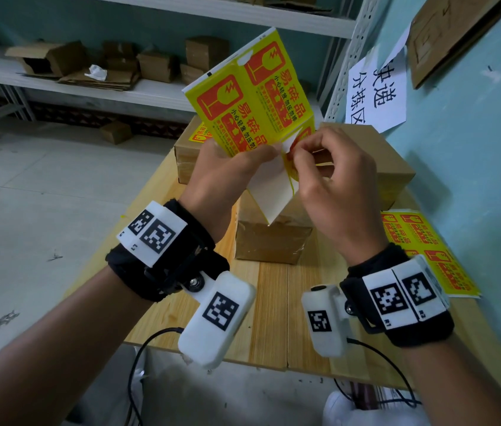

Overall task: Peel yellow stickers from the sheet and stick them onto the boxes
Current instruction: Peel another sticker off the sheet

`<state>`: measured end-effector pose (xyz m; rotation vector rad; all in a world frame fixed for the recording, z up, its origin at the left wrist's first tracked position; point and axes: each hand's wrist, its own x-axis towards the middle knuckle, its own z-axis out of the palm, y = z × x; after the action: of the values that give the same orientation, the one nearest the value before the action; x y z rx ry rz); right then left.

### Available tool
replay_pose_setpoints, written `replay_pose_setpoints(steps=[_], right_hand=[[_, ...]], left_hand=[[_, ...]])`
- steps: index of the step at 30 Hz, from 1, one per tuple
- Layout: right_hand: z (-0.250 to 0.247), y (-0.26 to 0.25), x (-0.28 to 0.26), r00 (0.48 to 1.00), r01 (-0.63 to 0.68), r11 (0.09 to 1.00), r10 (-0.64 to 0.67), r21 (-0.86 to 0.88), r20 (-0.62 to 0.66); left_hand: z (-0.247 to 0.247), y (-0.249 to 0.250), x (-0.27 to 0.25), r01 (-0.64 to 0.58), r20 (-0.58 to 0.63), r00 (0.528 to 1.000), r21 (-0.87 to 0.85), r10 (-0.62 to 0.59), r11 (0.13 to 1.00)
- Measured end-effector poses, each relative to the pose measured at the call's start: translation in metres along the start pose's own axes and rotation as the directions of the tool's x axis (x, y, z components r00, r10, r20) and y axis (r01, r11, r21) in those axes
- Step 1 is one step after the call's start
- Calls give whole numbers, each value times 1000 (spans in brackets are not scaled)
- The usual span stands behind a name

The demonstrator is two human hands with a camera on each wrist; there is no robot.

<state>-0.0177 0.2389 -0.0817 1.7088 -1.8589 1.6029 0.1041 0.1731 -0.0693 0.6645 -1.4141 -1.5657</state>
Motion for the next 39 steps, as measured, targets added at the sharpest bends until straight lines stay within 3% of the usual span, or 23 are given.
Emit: replay_pose_setpoints(steps=[3, 12, 39], right_hand=[[0, -2, 1, 997, -74, 996, 74, 59, -4], [-2, 1, 2, 997, -71, 996, 71, 61, 3], [2, 3, 3, 993, -115, 990, 116, 87, -12]], left_hand=[[1, 0, -2, -30, 32, 999, 20, 29, 999], [3, -2, -3, -45, 57, 997, 38, 43, 998], [-3, -1, 4, 40, -64, 997, -127, -49, 991]])
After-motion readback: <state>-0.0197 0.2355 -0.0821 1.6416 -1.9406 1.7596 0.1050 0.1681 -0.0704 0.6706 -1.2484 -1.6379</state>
